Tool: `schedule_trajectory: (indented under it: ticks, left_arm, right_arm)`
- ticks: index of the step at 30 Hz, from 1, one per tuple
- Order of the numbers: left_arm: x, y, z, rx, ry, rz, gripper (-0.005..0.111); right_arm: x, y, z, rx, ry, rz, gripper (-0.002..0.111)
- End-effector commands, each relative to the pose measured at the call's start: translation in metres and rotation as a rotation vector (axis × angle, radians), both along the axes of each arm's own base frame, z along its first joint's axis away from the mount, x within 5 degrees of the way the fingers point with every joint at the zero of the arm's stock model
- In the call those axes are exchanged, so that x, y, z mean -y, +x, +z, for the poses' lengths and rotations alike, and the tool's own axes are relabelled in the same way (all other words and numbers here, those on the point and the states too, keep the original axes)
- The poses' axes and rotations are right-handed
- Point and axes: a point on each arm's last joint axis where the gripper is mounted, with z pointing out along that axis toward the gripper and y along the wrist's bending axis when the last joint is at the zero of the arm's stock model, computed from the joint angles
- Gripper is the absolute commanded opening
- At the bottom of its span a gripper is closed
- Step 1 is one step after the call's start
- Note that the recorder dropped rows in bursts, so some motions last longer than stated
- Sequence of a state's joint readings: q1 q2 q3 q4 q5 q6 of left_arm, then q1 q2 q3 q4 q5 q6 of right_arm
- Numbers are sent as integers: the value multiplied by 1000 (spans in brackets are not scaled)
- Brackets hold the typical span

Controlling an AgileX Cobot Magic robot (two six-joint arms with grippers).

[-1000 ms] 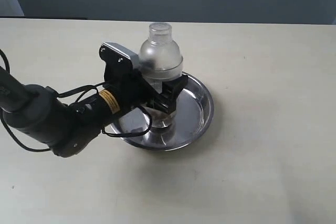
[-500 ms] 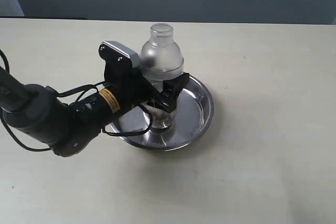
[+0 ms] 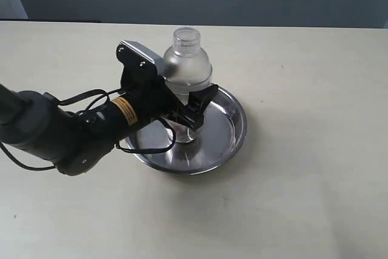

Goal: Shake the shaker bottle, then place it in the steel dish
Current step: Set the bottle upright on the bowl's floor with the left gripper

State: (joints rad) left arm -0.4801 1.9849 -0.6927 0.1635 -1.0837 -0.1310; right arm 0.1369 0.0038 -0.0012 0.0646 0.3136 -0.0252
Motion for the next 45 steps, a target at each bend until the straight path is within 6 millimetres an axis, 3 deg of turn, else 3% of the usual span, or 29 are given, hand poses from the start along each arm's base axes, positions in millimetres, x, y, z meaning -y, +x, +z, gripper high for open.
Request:
schedule_trajectory:
  ticks: [1, 15, 25, 38, 43, 45]
  left_arm:
    - [1, 1, 8, 27, -11, -1, 86]
    - [1, 1, 15, 54, -109, -1, 86]
    - [3, 0, -4, 6, -65, -16, 86]
    - [4, 0, 4, 48, -78, -31, 86]
    - [5, -2, 3, 85, -20, -60, 106]
    - [5, -1, 4, 84, -22, -54, 105]
  right_arm:
    - [0, 0, 1, 11, -2, 3, -1]
    - [0, 0, 1, 11, -2, 3, -1]
    - [0, 0, 1, 11, -2, 3, -1]
    - [0, 0, 1, 11, -2, 3, -1]
    - [0, 0, 1, 11, -2, 3, -1]
    - [0, 0, 1, 11, -2, 3, -1]
